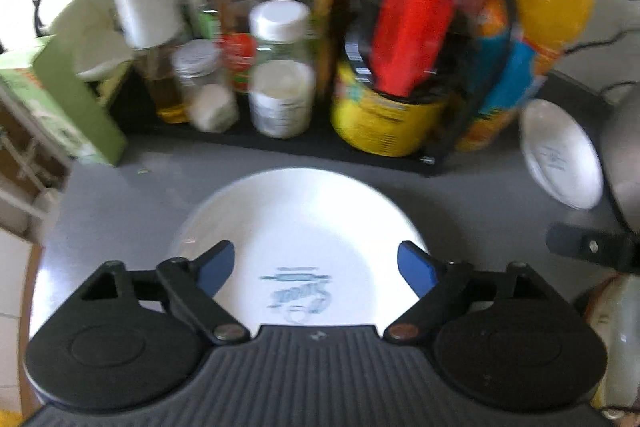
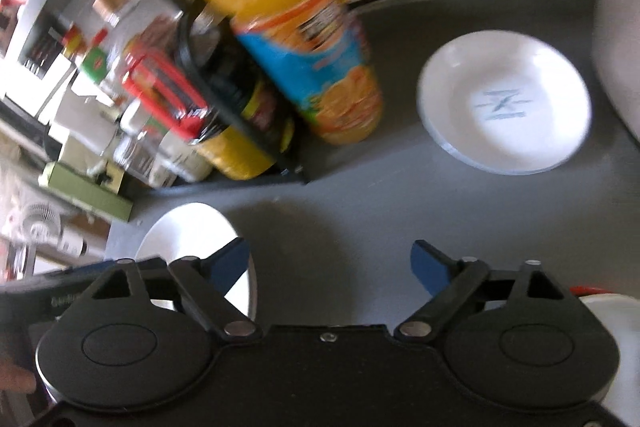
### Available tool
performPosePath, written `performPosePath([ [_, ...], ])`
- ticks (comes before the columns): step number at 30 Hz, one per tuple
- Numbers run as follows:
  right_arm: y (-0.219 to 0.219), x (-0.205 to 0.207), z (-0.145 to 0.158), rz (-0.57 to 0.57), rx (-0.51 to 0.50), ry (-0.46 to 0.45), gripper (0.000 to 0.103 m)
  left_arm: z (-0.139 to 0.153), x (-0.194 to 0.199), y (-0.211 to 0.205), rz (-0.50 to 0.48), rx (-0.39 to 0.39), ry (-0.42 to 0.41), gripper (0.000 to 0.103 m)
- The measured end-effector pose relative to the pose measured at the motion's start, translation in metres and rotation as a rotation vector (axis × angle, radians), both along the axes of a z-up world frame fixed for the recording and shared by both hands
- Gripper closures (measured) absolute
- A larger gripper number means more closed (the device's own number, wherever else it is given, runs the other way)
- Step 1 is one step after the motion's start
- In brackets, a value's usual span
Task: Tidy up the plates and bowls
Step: 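Open both grippers to release the 'Sweet' plate, then move both grippers to the small white 'Bakery' plate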
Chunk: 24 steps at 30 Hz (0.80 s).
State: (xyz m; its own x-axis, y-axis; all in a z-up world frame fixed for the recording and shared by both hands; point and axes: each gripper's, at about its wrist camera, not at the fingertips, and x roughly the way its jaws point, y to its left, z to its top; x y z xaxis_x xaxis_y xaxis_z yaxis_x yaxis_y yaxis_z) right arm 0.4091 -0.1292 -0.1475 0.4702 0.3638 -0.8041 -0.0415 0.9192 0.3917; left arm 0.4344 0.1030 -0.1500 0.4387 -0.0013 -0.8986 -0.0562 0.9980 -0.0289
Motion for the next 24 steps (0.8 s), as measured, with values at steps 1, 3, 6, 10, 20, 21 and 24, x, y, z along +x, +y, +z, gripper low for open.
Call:
performPosePath([
  [1, -0.006, 0.0, 0.0, -0.011, 0.006, -0.002, 0.014, 0.0, 0.001, -0.005, -0.016, -0.011, 0.005, 0.013],
  [3, -0.018, -0.001, 0.0, -0.033, 0.025, -0.004, 0.009, 0.0, 0.001, -0.015, -0.026, -0.015, 0.006, 0.009],
  [6, -0.033, -0.004, 0.002, -0.057, 0.047, -0.031, 0.0, 0.002, -0.002, -0.028, -0.038, -0.025, -0.008, 0.008],
  [10, -0.046, -0.008, 0.005, -0.075, 0.048, -0.057, 0.0, 0.004, -0.001, -0.043, -0.048, -0.035, -0.014, 0.007],
  [20, -0.082, -0.017, 0.014, -0.141, 0.071, -0.083, 0.0, 0.013, 0.005, -0.089, -0.092, -0.069, -0.054, 0.007],
  [21, -0.086, -0.018, 0.015, -0.148, 0.062, -0.09, 0.0, 0.014, 0.006, -0.095, -0.099, -0.075, -0.057, 0.007],
  [24, -0.098, -0.023, 0.017, -0.176, 0.037, -0.112, 0.001, 0.015, 0.009, -0.11, -0.118, -0.099, -0.057, 0.007],
])
